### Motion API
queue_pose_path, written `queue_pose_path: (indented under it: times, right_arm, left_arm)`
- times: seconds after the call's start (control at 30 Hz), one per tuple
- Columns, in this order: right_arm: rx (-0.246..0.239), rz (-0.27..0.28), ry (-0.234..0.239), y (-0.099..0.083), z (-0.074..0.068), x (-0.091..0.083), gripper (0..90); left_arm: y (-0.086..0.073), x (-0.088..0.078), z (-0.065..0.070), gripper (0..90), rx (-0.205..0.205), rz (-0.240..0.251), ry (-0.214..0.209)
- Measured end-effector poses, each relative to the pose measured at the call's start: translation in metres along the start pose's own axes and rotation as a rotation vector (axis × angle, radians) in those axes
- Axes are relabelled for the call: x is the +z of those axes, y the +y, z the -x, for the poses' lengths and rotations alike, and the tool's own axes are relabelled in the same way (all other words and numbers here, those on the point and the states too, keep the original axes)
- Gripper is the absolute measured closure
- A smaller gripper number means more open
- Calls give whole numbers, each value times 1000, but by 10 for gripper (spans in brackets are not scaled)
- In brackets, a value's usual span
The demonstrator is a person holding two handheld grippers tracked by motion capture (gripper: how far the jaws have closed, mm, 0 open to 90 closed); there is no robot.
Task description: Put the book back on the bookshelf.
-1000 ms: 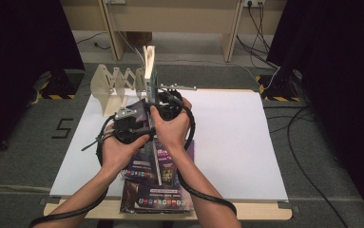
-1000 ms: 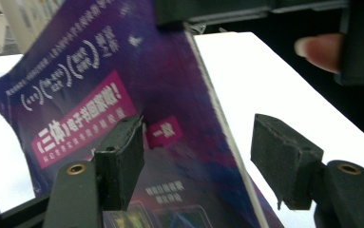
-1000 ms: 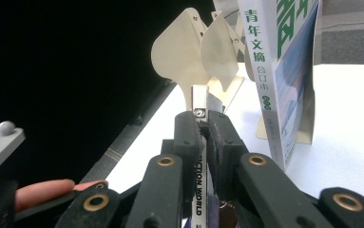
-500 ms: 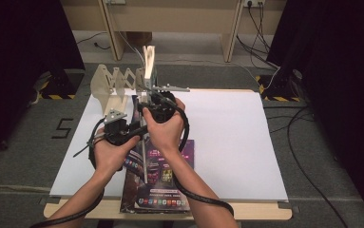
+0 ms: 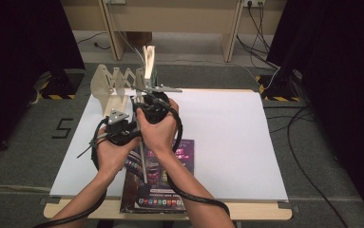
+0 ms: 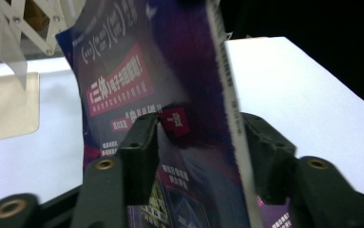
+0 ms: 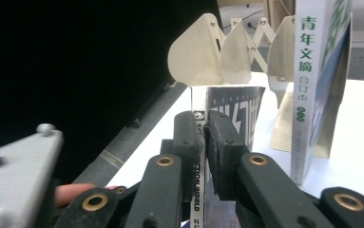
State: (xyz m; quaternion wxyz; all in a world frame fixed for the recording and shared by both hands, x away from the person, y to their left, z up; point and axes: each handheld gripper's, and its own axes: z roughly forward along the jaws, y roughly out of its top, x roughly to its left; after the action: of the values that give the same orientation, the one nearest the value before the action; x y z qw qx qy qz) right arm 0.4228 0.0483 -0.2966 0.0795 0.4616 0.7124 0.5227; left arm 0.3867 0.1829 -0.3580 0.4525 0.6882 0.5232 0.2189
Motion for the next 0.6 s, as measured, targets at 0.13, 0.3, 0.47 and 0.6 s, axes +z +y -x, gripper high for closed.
queue_pose_path:
  times: [0.13,0.3,0.47,0.6]
  right_arm:
    - [-2,1,12,1,-3,-1,830]
    - [-6,-11,40,-1,-6,0,820]
    - [-11,-24,107,-2,-6,2,836]
    - [-46,-13,127,0,-7,-3,782]
  left_arm:
    - [-1,3,-5,499,-14,-10,6]
    - [-3,-1,-6,628,-3,-13,1]
    - [-7,-4,-13,794,-18,-45,-24]
    - [-9,-6,-17,816,-25,-42,-47]
